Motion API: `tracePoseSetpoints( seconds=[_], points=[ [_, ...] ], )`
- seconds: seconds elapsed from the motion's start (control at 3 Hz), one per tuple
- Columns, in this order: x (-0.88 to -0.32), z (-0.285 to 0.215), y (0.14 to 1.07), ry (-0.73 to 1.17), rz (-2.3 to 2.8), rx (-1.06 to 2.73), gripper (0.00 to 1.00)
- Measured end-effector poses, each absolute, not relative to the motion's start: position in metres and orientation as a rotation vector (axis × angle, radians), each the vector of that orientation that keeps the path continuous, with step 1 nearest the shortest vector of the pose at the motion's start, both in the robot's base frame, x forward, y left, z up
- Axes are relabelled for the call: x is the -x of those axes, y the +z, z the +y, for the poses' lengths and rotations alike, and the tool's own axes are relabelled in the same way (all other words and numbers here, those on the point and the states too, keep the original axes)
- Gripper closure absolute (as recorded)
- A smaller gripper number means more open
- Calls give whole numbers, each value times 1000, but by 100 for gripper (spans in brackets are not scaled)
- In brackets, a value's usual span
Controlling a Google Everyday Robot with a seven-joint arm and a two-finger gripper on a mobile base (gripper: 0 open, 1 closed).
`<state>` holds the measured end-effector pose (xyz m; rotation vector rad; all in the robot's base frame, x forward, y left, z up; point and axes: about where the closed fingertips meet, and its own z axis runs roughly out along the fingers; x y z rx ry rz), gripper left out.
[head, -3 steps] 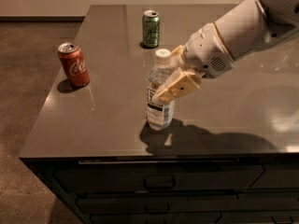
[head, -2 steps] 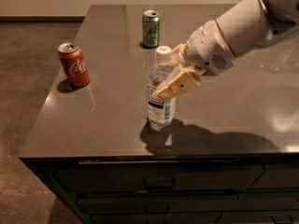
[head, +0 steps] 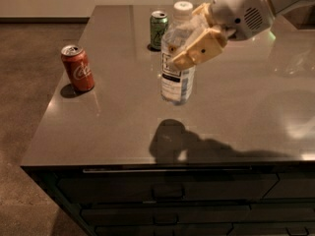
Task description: Pick blue plastic bottle
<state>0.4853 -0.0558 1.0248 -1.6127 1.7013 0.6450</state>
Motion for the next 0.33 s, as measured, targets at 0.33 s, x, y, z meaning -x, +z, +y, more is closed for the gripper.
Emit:
tracePoseSetpoints(
  seconds=[0.33],
  points=[
    [-486, -56, 1029, 642, 1697, 1611, 100]
  ],
)
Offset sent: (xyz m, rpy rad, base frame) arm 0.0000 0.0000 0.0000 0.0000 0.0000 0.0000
